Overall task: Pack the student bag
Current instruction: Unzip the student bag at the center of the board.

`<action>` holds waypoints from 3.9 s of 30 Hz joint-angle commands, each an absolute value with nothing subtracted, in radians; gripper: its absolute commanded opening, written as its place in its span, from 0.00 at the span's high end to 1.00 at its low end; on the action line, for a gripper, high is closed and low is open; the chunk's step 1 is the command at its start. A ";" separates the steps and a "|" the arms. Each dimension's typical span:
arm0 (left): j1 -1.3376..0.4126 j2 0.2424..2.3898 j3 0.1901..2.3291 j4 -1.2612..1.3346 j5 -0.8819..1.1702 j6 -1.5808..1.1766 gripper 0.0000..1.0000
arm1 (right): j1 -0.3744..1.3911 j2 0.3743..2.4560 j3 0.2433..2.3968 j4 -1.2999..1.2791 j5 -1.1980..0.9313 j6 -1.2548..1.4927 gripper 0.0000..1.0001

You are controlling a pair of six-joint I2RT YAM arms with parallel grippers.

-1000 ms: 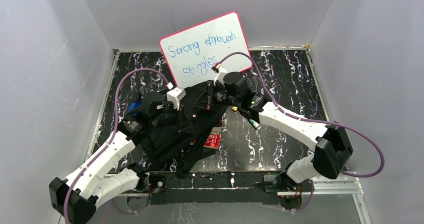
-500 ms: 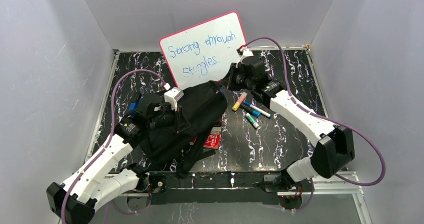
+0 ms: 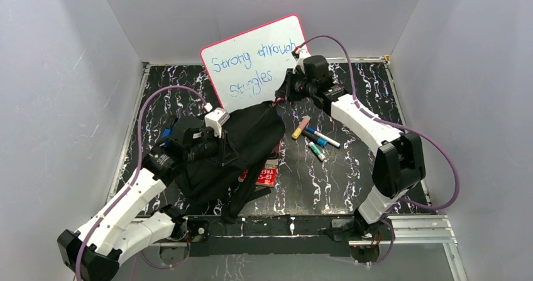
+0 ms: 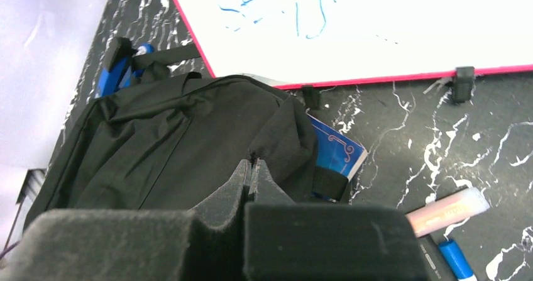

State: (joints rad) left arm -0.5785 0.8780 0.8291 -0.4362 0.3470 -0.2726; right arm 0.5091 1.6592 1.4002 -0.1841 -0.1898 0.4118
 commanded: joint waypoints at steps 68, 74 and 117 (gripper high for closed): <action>-0.696 0.976 1.052 -0.351 0.463 -0.174 0.08 | 0.471 0.881 1.044 -0.415 -0.569 0.531 1.00; -0.953 1.066 1.060 -0.232 0.242 -0.160 0.08 | 0.471 0.865 1.016 -0.421 -0.553 0.553 1.00; -1.116 1.168 0.960 -0.138 0.171 -0.165 1.00 | 0.471 0.855 1.043 -0.648 -0.013 0.548 1.00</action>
